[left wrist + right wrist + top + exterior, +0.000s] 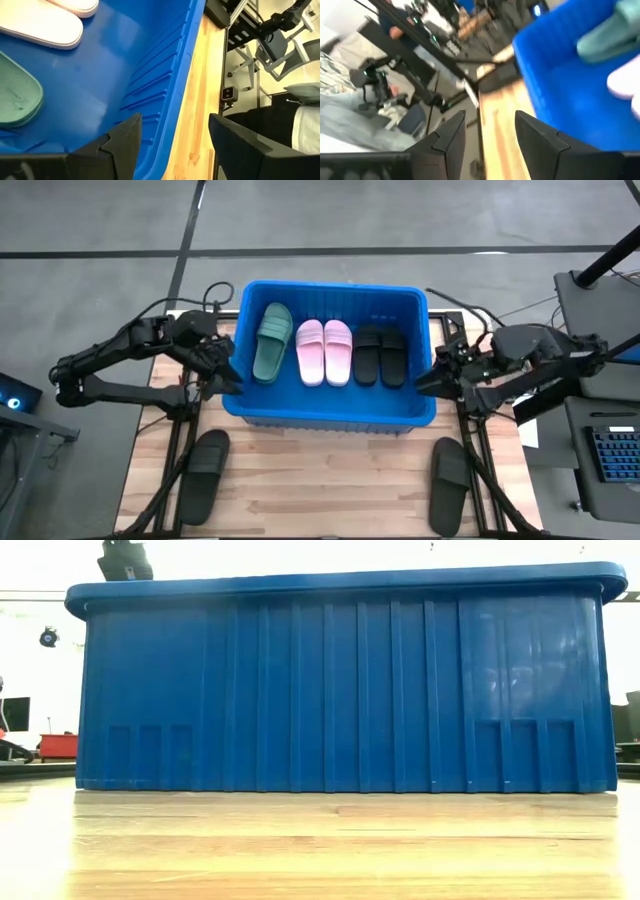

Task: Pick and place slides into bin
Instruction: Put the right black slide into the blue bin

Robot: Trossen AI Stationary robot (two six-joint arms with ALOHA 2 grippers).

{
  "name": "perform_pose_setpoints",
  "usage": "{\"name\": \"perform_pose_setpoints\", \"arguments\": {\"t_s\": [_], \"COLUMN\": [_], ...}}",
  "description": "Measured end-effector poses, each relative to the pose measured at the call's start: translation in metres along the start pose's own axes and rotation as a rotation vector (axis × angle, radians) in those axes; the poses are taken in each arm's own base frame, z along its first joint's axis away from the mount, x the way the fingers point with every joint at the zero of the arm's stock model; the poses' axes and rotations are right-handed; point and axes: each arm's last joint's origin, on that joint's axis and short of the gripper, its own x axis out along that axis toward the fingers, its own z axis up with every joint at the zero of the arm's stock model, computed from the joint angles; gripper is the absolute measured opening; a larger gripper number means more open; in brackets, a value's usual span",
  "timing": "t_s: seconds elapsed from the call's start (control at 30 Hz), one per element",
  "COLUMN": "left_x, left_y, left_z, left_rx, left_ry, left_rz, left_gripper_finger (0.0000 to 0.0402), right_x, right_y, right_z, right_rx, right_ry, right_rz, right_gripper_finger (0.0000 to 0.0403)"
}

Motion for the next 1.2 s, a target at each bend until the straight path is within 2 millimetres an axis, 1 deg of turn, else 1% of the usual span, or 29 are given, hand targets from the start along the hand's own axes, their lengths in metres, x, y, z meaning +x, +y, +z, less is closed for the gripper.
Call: {"name": "perform_pose_setpoints", "arguments": {"t_s": [0.1,0.2,0.27,0.37,0.47,0.63,0.8,0.9,1.03,1.2], "left_x": [-0.006,-0.012,-0.016,-0.019,-0.02,-0.021,-0.026,-0.028,-0.03,-0.035], "left_y": [-0.002,-0.003,-0.003,-0.003,-0.003,-0.002,-0.003,-0.003,-0.003,-0.003], "left_z": [-0.005,-0.011,-0.016,-0.02,-0.023,-0.026,-0.03,-0.032,-0.033,-0.036], "left_rx": [0.011,0.038,0.063,0.088,0.091,0.091,0.105,0.11,0.117,0.121], "left_ry": [-0.022,-0.043,-0.055,-0.071,-0.08,-0.083,-0.105,-0.12,-0.138,-0.168], "left_rz": [-0.007,-0.013,-0.016,-0.016,-0.009,0.002,0.001,0.012,0.037,0.074], "left_gripper_finger": [0.0215,0.0215,0.0215,0.0215,0.0215,0.0215,0.0215,0.0215,0.0215,0.0215], "right_x": [0.005,0.014,0.023,0.036,0.048,0.068,0.084,0.092,0.105,0.119], "right_y": [0.014,0.026,0.034,0.044,0.053,0.067,0.081,0.086,0.089,0.088], "right_z": [0.005,0.004,-0.001,-0.015,-0.034,-0.075,-0.119,-0.143,-0.174,-0.21], "right_rx": [0.064,0.142,0.187,0.253,0.314,0.358,0.363,0.35,0.299,0.127], "right_ry": [0.087,0.189,0.266,0.39,0.506,0.65,0.74,0.771,0.781,0.859], "right_rz": [-0.027,-0.071,-0.107,-0.194,-0.295,-0.449,-0.584,-0.669,-0.759,-0.826], "right_gripper_finger": [0.0159,0.0159,0.0159,0.0159,0.0159,0.0159,0.0154,0.0147,0.0137,0.0127]}}
